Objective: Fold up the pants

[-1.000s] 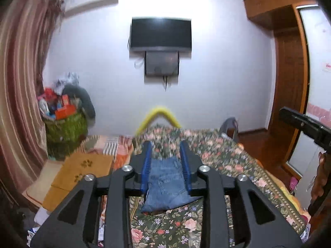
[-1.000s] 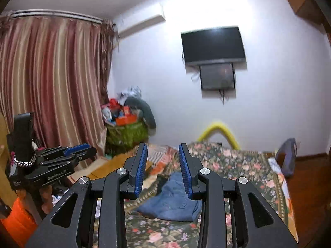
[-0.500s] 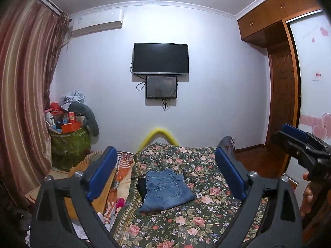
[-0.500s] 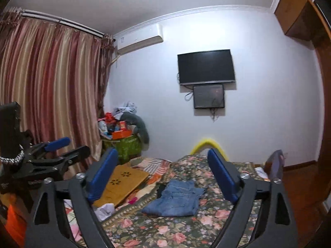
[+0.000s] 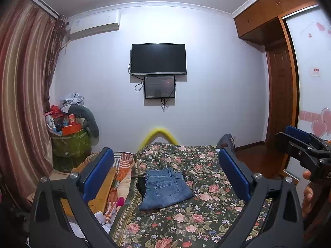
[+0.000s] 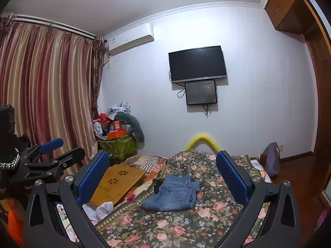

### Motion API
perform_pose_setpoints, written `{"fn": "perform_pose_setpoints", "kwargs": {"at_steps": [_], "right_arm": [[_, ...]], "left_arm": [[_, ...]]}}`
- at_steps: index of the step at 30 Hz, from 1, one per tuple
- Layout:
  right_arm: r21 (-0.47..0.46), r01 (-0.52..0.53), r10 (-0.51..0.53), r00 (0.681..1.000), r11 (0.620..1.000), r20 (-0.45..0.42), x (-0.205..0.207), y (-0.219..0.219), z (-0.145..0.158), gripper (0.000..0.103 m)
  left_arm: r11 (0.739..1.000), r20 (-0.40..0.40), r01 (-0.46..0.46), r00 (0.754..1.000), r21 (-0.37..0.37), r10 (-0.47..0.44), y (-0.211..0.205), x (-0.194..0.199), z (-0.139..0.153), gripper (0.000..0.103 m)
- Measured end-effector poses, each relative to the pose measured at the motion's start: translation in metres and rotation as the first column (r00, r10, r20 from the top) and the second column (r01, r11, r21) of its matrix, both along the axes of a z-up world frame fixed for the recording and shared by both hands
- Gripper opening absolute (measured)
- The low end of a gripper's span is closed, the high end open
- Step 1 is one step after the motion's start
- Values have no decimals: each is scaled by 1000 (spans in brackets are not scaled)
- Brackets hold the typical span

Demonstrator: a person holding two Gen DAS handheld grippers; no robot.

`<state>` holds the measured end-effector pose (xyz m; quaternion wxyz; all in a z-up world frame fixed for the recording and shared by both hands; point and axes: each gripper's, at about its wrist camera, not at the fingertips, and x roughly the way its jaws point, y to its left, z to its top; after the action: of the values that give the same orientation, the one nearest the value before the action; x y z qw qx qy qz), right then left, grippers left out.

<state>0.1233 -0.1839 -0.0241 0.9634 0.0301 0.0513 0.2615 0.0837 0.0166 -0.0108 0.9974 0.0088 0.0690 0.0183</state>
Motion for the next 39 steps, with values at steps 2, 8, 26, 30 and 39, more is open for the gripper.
{"fn": "perform_pose_setpoints", "kwargs": {"at_steps": [2, 8, 26, 30, 39], "right_arm": [[-3, 5, -5, 1000, 1000, 0, -2, 0, 0, 103], [-16, 10, -10, 1000, 1000, -6, -2, 2, -1, 103], [-32, 27, -27, 999, 999, -19, -6, -1, 1, 103], [-32, 32, -33, 999, 999, -20, -7, -2, 3, 103], [-32, 37, -37, 999, 999, -26, -9, -4, 3, 103]], "left_arm": [[1000, -2, 7, 1000, 2, -7, 1, 0, -2, 102], [1000, -10, 21, 1000, 1, -21, 0, 4, -5, 103], [999, -15, 49, 999, -8, -49, -4, 2, -7, 103], [999, -15, 51, 999, -6, -51, -6, 2, -8, 103], [997, -26, 73, 997, -10, -73, -9, 5, -9, 103]]}}
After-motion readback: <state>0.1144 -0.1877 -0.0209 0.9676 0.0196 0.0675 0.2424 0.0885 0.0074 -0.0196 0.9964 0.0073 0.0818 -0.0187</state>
